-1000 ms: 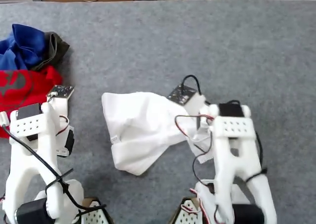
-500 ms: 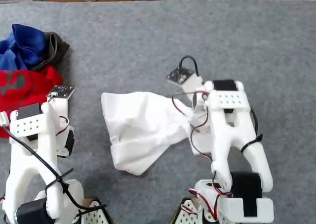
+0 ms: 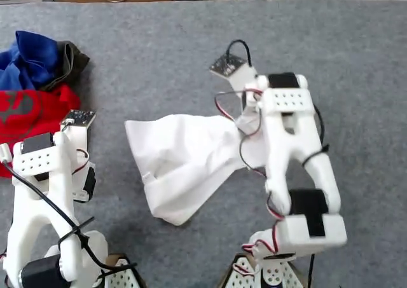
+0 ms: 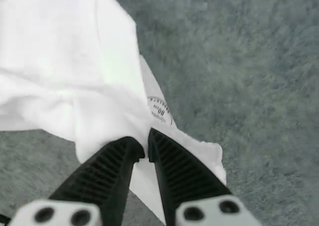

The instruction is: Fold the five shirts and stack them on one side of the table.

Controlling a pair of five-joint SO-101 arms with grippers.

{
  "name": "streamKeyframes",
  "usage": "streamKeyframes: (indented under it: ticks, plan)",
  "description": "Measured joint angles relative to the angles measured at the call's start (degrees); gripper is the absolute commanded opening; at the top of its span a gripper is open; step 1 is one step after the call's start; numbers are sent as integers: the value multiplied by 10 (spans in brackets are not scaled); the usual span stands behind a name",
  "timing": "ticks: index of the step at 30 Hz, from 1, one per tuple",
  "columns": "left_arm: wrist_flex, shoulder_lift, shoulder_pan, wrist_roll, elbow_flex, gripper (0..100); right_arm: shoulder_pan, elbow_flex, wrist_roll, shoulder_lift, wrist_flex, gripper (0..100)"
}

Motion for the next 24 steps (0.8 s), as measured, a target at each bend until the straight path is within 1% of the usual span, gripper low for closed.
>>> streamKeyframes:
  ticks: [3, 5, 7, 9, 12, 18, 22, 24]
  plan:
    - [0, 0, 0, 0, 0, 29, -25, -68, -4, 62, 4, 33]
    - [0, 0, 0, 0, 0, 29, -34, -113, -5, 113, 19, 90]
    - [0, 0, 0, 0, 0, 29, -36, -156, -5, 156, 54, 158]
    - [0, 0, 0, 0, 0, 29, -36, -202, -5, 187, 93, 204]
    - [0, 0, 0, 0, 0, 29, -36, -266, -5, 194, 145, 208]
    - [0, 0, 0, 0, 0, 29, -26, -364, 25, 188, 227, 208]
    - [0, 0, 0, 0, 0, 29, -7, -370, 48, 153, 243, 208]
    - [0, 0, 0, 0, 0, 29, 5, -345, 71, 123, 244, 208]
